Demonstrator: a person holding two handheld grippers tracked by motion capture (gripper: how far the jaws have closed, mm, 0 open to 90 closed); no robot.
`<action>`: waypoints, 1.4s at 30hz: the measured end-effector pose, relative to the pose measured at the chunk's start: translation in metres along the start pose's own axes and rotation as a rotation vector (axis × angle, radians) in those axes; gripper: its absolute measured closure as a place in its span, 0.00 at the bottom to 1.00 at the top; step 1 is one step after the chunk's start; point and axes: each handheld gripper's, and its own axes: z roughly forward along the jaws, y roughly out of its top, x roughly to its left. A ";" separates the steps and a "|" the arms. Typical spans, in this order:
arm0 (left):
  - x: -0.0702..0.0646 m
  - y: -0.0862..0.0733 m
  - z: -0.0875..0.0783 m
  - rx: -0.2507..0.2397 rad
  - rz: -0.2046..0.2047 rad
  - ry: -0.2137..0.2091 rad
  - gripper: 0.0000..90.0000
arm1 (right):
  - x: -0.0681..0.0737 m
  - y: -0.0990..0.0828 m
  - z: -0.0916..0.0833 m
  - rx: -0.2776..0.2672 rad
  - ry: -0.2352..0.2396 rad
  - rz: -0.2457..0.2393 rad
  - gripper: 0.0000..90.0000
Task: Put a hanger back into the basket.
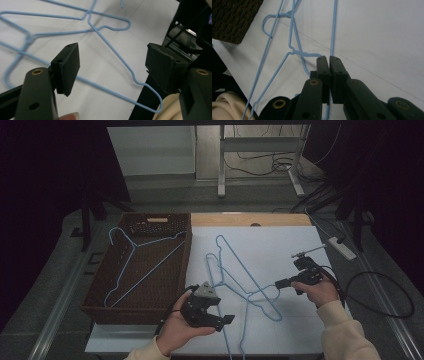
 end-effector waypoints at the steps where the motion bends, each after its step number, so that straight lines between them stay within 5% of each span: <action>1: -0.003 0.002 0.011 0.017 0.009 -0.008 0.32 | 0.000 0.000 0.000 0.000 -0.001 -0.001 0.97; 22: 0.001 0.009 0.091 0.108 -0.074 -0.008 0.36 | 0.000 -0.004 -0.001 -0.008 -0.004 -0.013 0.97; 36: 0.009 0.010 0.112 0.151 -0.119 -0.079 0.76 | 0.000 -0.005 -0.002 -0.015 -0.002 -0.016 0.97; 42: 0.014 0.010 0.110 0.150 -0.152 -0.105 0.80 | -0.001 -0.007 -0.003 -0.018 0.008 -0.018 0.97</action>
